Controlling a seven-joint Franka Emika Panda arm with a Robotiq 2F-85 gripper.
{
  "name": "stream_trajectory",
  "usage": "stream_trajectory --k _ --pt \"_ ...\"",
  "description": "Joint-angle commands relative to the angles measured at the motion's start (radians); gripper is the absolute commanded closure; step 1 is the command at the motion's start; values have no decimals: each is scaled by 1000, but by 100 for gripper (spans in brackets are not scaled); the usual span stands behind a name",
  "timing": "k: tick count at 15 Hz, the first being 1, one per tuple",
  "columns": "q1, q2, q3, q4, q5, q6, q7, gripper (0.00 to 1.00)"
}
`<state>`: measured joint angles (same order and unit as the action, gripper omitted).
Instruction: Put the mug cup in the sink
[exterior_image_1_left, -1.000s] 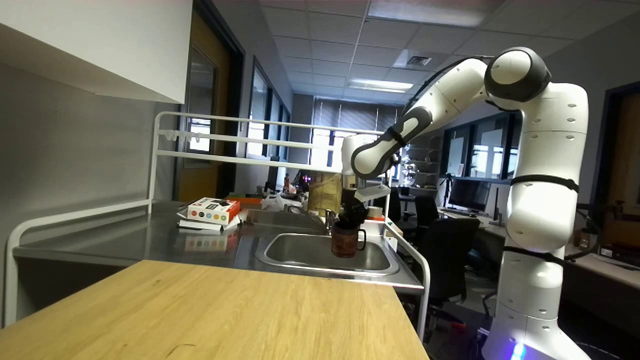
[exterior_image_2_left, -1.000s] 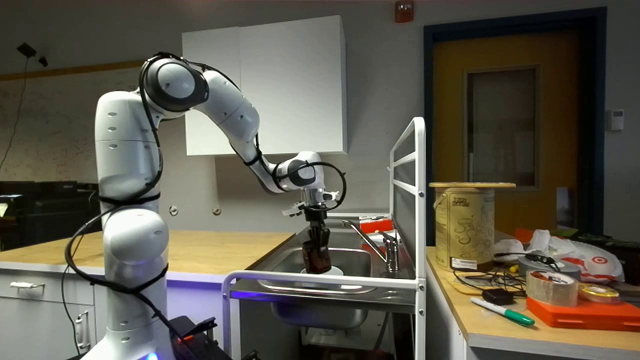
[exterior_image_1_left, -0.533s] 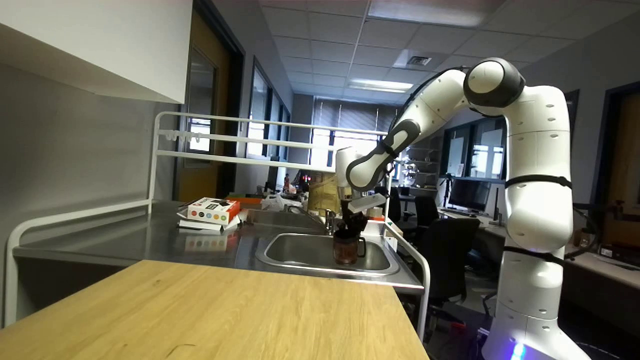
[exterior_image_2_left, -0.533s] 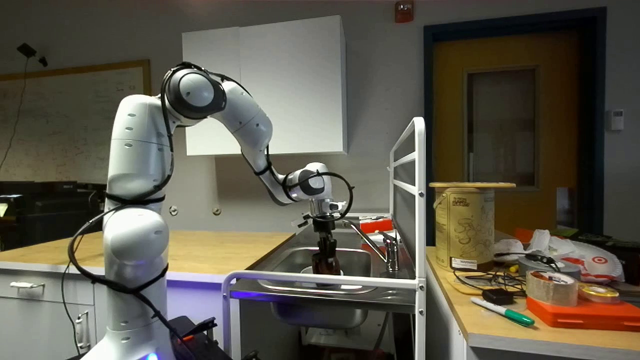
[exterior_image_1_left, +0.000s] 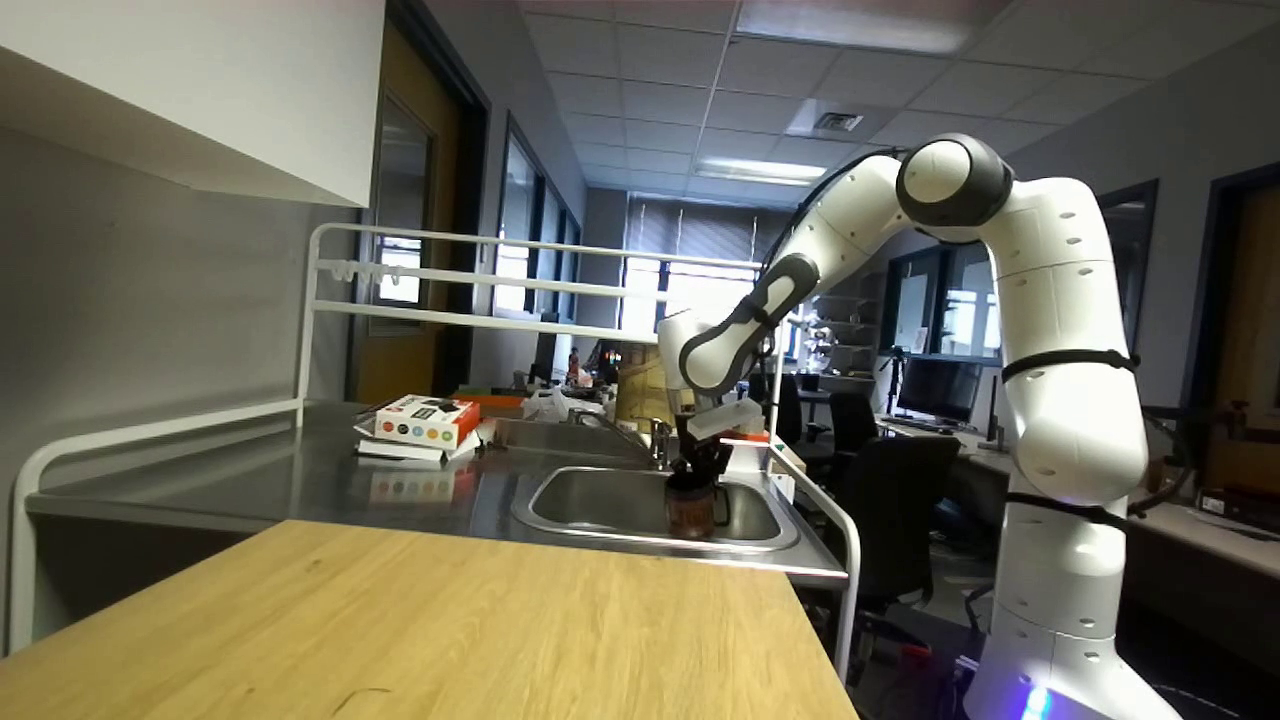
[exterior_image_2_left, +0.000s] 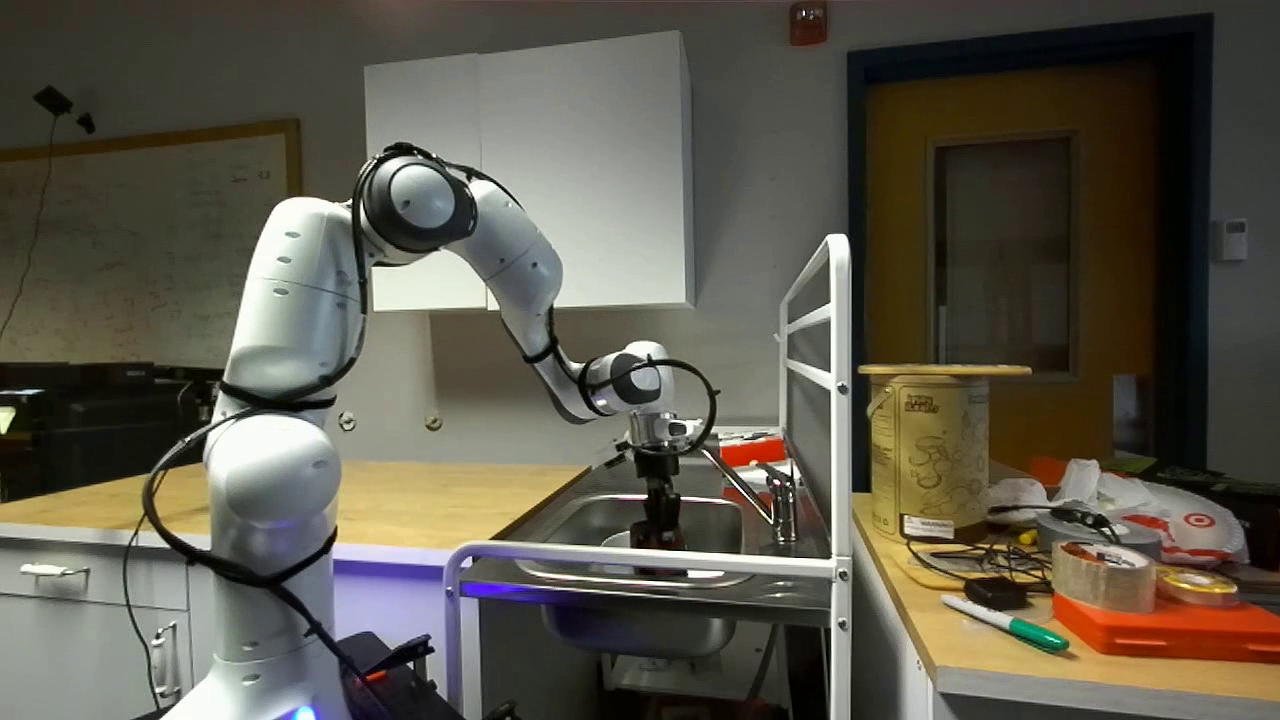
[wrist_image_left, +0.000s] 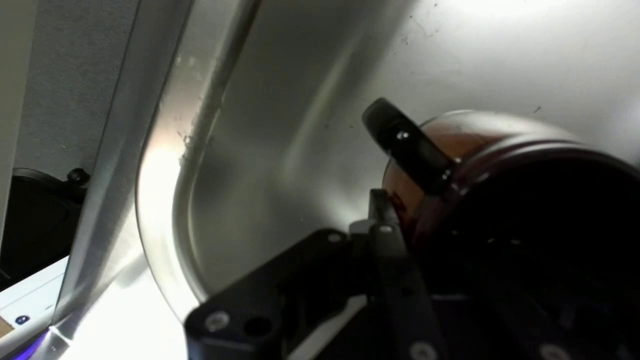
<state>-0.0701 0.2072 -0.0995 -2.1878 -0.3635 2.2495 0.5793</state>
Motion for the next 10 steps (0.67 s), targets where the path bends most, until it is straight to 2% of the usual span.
stream_trajectory --k 1,8,9,10 --pt "26 29 -27 60 -1 -52 22 90" --pt "35 85 -57 94 4 -82 19 90" --pt "35 91 -59 97 10 -86 16 65" --pt "35 95 -61 100 15 -90 12 64"
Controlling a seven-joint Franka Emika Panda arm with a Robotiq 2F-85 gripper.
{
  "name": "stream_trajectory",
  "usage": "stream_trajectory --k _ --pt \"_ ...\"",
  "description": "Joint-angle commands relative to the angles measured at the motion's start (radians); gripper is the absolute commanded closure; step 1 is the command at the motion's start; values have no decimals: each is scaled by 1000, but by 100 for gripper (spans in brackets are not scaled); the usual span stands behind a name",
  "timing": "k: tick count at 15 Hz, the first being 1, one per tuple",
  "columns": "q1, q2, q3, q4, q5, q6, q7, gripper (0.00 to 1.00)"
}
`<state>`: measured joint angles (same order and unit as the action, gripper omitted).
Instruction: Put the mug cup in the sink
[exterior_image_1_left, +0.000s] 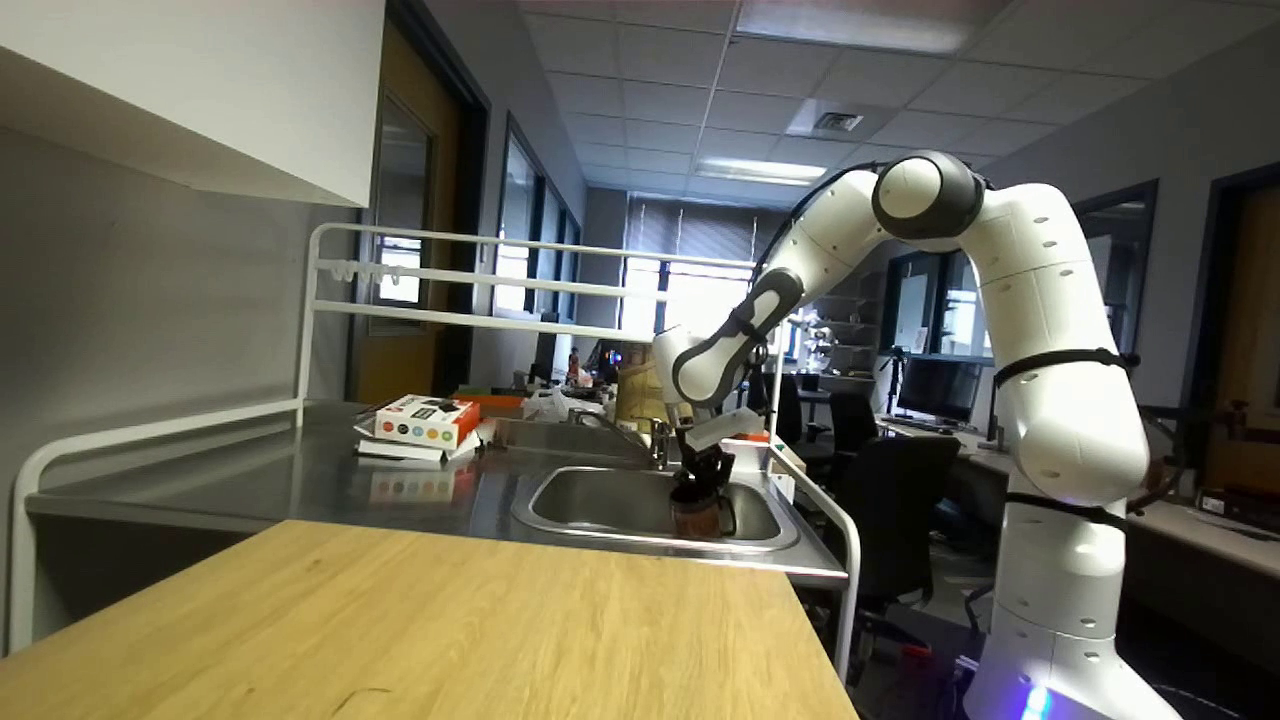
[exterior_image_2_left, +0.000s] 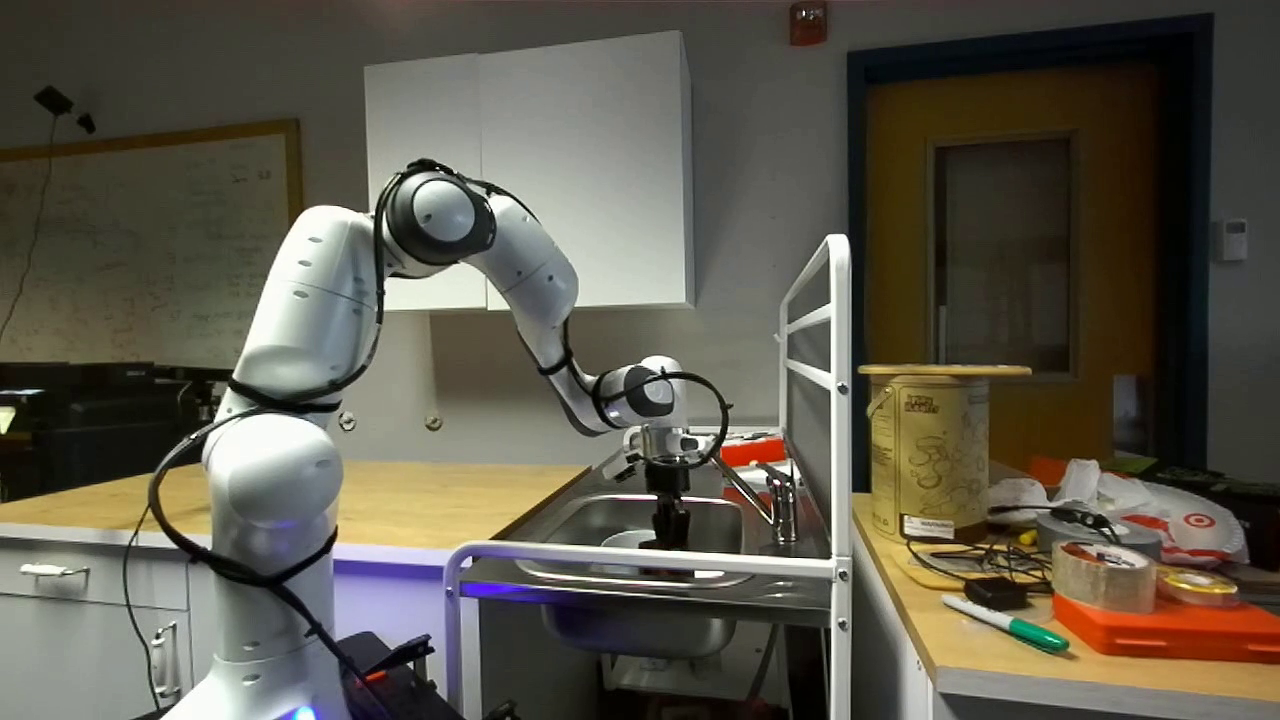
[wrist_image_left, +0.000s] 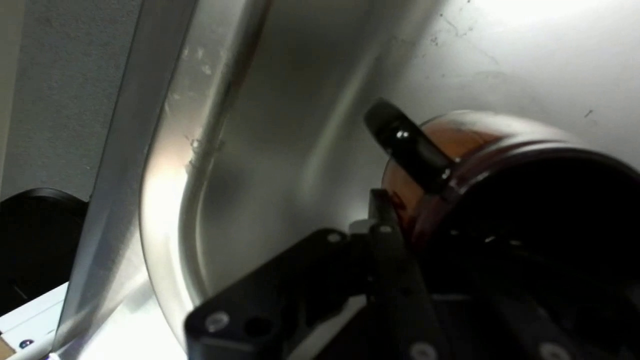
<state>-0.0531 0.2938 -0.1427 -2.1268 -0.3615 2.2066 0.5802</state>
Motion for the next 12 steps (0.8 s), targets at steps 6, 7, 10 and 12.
stream_trajectory --k 6,7,10,12 --pt "15 9 -20 68 26 -84 3 19" --pt "15 7 -19 70 29 -91 0 12" --pt "14 8 -16 81 40 -111 -11 0" --pt "14 7 -15 88 48 -124 -12 0"
